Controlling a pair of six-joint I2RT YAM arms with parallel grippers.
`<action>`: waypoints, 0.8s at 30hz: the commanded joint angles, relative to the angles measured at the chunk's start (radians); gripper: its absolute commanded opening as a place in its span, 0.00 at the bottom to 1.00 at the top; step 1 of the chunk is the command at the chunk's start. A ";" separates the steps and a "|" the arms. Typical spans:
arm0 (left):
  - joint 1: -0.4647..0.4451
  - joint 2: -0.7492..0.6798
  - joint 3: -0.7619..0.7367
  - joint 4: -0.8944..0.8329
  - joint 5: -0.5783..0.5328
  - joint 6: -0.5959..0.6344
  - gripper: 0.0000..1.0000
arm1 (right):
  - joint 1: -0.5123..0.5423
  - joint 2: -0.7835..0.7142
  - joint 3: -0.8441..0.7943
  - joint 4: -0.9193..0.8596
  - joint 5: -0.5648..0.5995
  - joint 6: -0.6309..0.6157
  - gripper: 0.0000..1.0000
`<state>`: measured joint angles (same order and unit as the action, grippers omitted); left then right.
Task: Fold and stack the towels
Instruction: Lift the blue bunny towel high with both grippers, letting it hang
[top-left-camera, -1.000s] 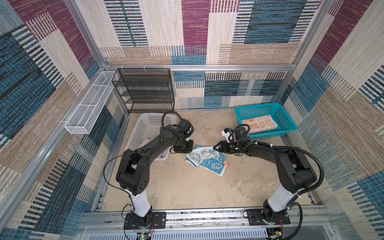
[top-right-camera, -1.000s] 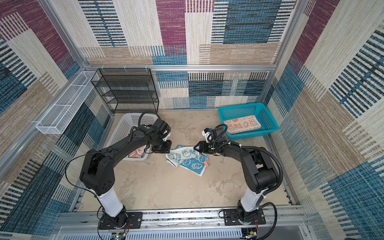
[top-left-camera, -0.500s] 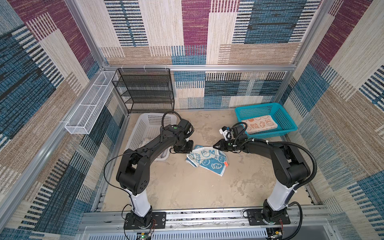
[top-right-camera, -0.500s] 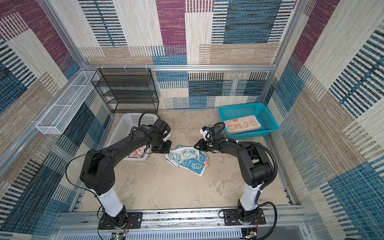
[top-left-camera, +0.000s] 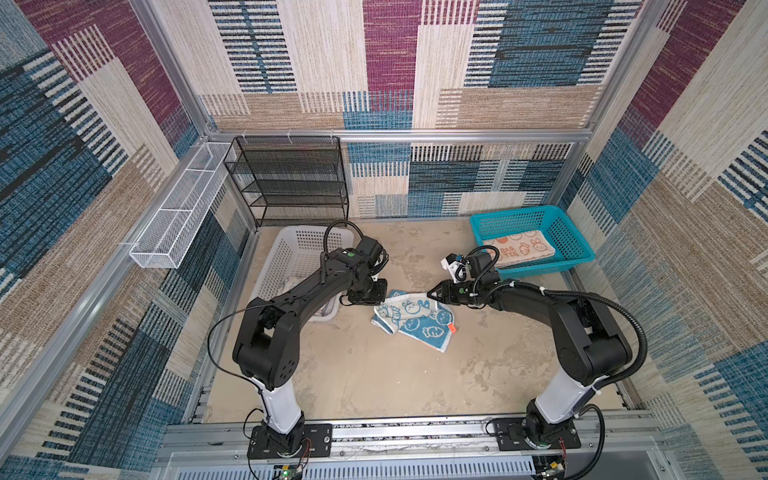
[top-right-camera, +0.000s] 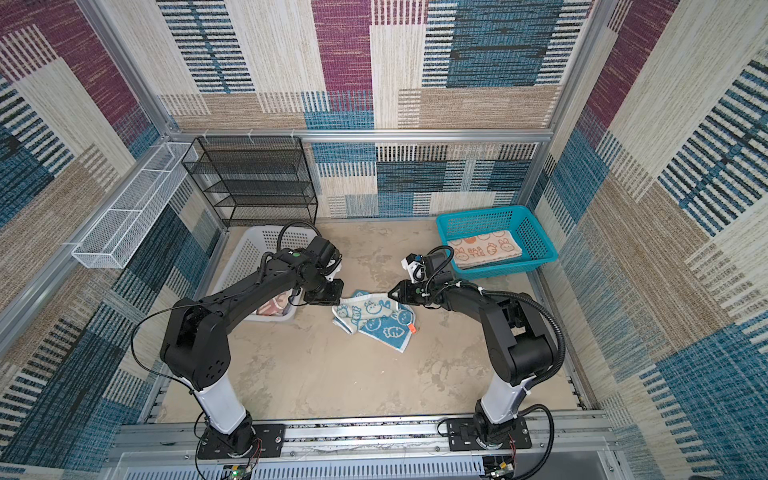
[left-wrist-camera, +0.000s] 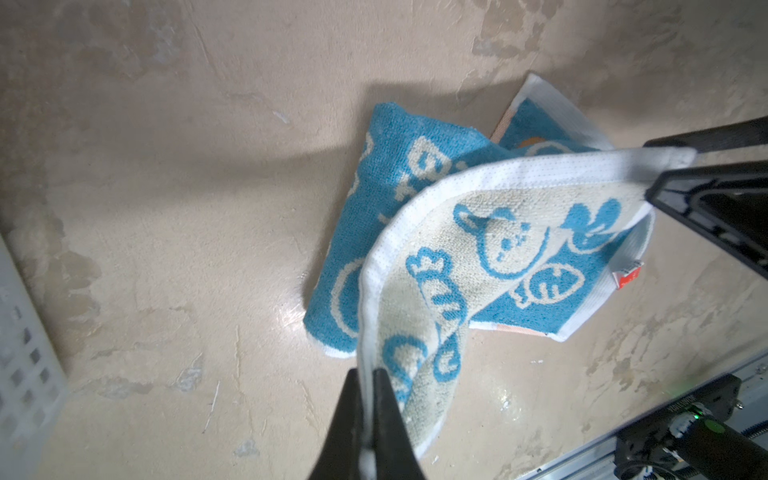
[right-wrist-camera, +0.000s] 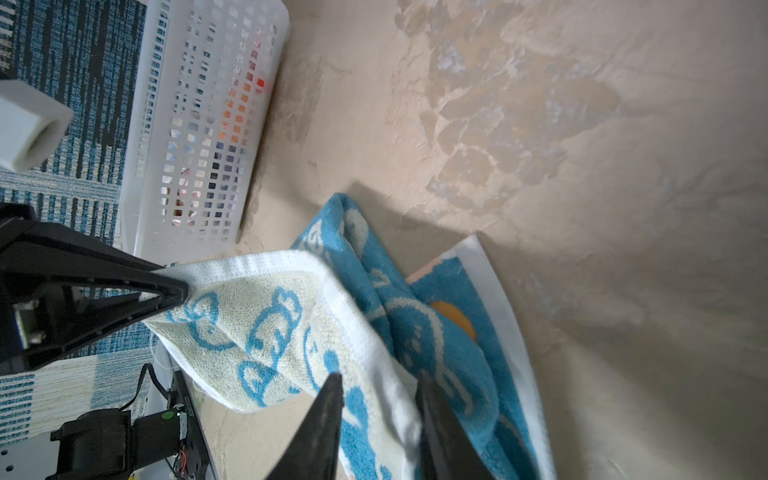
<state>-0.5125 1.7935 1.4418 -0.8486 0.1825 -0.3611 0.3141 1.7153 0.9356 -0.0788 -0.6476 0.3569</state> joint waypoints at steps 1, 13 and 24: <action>0.000 -0.002 0.003 0.002 -0.017 0.010 0.00 | 0.001 0.003 -0.007 0.017 -0.021 -0.005 0.28; 0.009 -0.009 0.089 -0.032 -0.056 0.033 0.00 | 0.001 -0.098 0.083 -0.084 0.057 -0.004 0.00; 0.026 -0.051 0.666 -0.104 -0.273 0.217 0.00 | 0.000 -0.216 0.722 -0.388 0.365 -0.088 0.00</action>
<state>-0.4866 1.7386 2.0006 -0.9226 -0.0032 -0.2470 0.3138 1.5108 1.5486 -0.3748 -0.4057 0.3092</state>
